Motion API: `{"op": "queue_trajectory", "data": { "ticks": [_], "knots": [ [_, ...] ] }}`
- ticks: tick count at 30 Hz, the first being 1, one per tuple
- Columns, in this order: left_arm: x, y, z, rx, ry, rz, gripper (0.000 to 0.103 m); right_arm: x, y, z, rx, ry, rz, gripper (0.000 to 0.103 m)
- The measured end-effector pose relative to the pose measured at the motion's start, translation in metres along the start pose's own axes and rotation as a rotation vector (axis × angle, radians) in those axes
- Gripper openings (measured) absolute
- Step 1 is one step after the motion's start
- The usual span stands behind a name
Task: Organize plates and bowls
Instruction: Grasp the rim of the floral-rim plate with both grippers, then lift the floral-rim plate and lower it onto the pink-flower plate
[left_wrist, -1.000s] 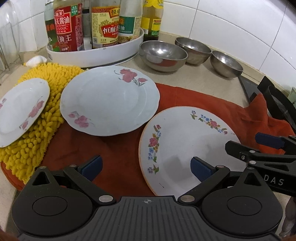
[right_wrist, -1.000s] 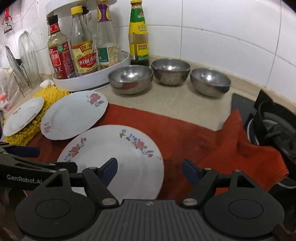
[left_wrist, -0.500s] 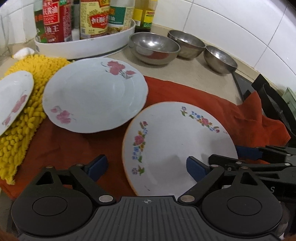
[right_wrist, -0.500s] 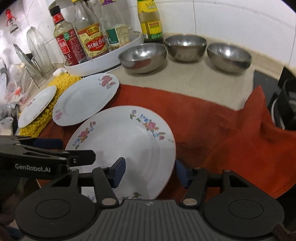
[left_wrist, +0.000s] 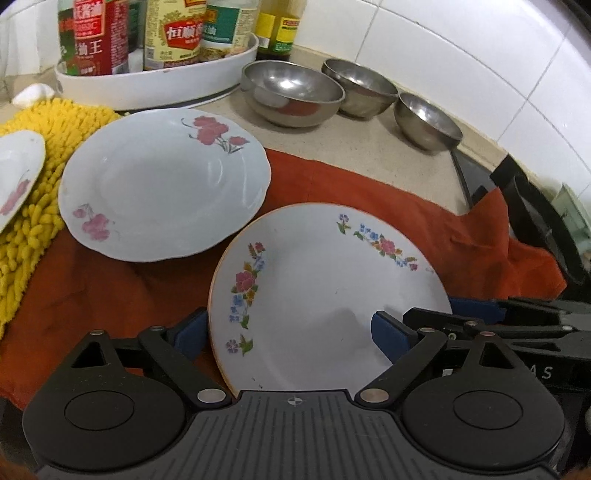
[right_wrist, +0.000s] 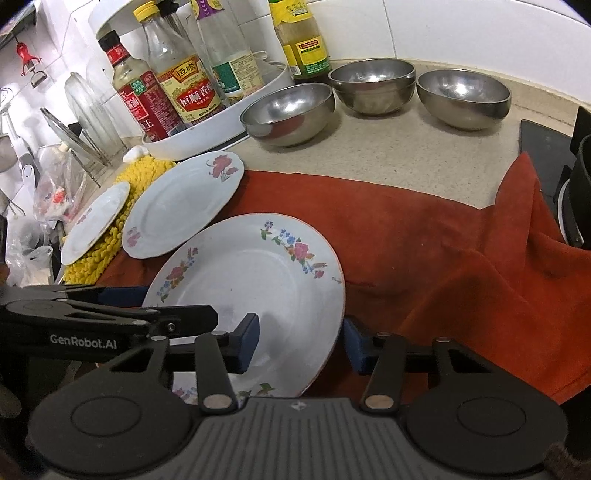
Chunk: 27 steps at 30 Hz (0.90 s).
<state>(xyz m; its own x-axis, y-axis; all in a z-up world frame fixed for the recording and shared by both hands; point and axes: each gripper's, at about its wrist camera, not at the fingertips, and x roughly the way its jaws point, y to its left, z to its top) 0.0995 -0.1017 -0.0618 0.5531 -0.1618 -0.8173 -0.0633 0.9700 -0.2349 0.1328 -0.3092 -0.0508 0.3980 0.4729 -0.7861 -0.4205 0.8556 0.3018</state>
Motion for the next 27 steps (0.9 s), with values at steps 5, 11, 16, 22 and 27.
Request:
{"op": "queue_trajectory", "data": {
  "ticks": [5, 11, 16, 22, 27],
  "knots": [
    [-0.002, -0.005, 0.0, 0.012, 0.0, -0.003, 0.095, -0.003, -0.002, 0.002, 0.01, -0.004, -0.002, 0.045],
    [-0.005, -0.011, 0.005, 0.037, -0.027, -0.024, 0.095, -0.01, -0.008, 0.021, 0.039, -0.043, -0.014, 0.045],
    [-0.011, -0.002, 0.016, 0.042, -0.077, -0.006, 0.097, -0.008, 0.003, 0.03, 0.027, -0.069, -0.013, 0.045],
    [-0.009, 0.015, 0.029, 0.019, -0.082, -0.006, 0.097, 0.006, 0.016, 0.047, 0.025, -0.063, -0.02, 0.045],
    [-0.011, 0.027, 0.036, 0.006, -0.098, 0.0, 0.097, 0.012, 0.027, 0.057, 0.01, -0.066, -0.017, 0.045]
  ]
}}
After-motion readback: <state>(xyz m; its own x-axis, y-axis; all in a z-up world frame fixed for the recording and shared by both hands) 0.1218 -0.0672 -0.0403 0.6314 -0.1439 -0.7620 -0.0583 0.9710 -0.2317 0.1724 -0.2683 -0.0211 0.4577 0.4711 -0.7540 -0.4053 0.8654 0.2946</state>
